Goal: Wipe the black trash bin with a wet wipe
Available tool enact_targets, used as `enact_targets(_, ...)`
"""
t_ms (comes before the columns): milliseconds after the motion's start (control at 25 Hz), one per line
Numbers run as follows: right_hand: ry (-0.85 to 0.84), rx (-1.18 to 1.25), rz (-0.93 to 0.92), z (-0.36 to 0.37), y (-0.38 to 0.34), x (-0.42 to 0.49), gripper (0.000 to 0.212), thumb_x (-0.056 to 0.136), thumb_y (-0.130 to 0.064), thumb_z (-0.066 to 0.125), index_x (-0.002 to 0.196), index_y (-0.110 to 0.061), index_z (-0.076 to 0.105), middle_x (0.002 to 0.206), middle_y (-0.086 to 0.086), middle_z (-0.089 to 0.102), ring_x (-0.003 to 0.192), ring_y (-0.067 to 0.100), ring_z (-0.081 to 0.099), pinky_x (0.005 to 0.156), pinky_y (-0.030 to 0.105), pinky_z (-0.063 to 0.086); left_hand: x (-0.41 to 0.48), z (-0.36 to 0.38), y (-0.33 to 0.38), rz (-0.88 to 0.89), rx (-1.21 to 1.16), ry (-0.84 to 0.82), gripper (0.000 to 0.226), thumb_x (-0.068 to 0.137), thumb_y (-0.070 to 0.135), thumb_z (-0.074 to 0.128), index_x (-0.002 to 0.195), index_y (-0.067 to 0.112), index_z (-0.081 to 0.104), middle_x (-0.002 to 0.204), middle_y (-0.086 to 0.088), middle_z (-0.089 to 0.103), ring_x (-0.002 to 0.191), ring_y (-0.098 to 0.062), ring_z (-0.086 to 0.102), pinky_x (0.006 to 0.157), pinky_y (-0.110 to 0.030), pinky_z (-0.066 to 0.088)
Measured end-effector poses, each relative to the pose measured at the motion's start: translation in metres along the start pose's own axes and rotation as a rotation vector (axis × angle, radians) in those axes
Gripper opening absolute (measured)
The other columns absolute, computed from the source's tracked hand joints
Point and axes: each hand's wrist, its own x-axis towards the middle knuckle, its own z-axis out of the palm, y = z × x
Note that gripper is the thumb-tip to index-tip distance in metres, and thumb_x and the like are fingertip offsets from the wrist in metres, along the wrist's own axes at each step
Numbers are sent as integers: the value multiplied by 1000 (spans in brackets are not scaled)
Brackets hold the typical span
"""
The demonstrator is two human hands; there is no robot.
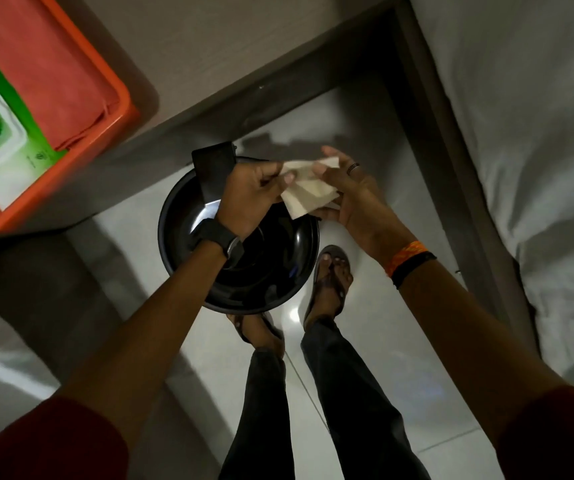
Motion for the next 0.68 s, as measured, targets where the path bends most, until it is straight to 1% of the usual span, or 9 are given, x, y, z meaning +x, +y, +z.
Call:
enact_targets(80,21,-154,-63,-2,4,4,52,85,-22,78,133,-25,58,127,4,71,110,19,73,86,37,63,6,9,1,-21,-17,47,22,100,4,57,118,-3,66,109,-25,71,99,-30,67,97,-58,55)
enact_targets(160,159,-222,-97,-4,9,12,47,81,-19,81,125,-10,67,113,7,77,102,23,76,87,41,63,15,16,1,-27,57,126,22,98,7,60,118,-1,66,108,-22,69,104,-37,67,99,-55,54)
enact_targets(240,390,-266,-134,-8,13,21,43,82,-19,80,120,0,69,105,7,77,92,21,76,75,26,64,33,12,-4,48,332,205,37,94,16,67,129,7,59,120,-17,63,116,-35,59,106,-43,48)
enact_targets(280,524,-354,-176,-14,15,25,43,85,-21,78,121,0,68,106,7,75,89,16,73,68,12,59,43,7,-7,117,568,108,50,92,27,70,137,13,53,131,-15,58,126,-33,52,112,-42,40)
enact_targets(360,706,-593,-238,-29,20,32,40,90,-24,71,124,-3,66,117,10,72,89,4,65,64,-2,49,63,5,-10,139,1064,-351,77,83,54,73,147,27,41,153,-8,42,144,-33,33,120,-48,22)
enact_targets(400,716,-691,-241,-36,24,35,37,94,-25,66,124,-4,66,121,10,71,94,5,65,73,0,50,69,9,-12,111,1280,-559,86,76,65,72,148,31,39,156,-5,37,146,-32,28,120,-53,19)
enact_targets(480,633,-868,-201,-45,37,37,33,100,-25,57,123,-3,65,123,14,70,111,24,67,95,27,57,72,24,-16,66,1526,-840,94,65,75,73,144,32,44,150,-1,39,140,-31,29,113,-59,24)
enact_targets(560,566,-949,-186,-47,54,34,31,102,-18,50,120,0,67,118,17,72,104,27,68,97,42,57,62,33,-21,35,1491,-943,88,61,74,76,136,35,53,128,3,46,132,-29,33,103,-58,30)
enact_targets(680,501,-892,-247,-35,74,16,36,99,-6,49,132,-3,64,136,9,66,106,7,61,97,19,54,26,14,-30,119,1371,-837,78,61,68,81,128,37,57,115,2,49,125,-29,38,93,-49,29)
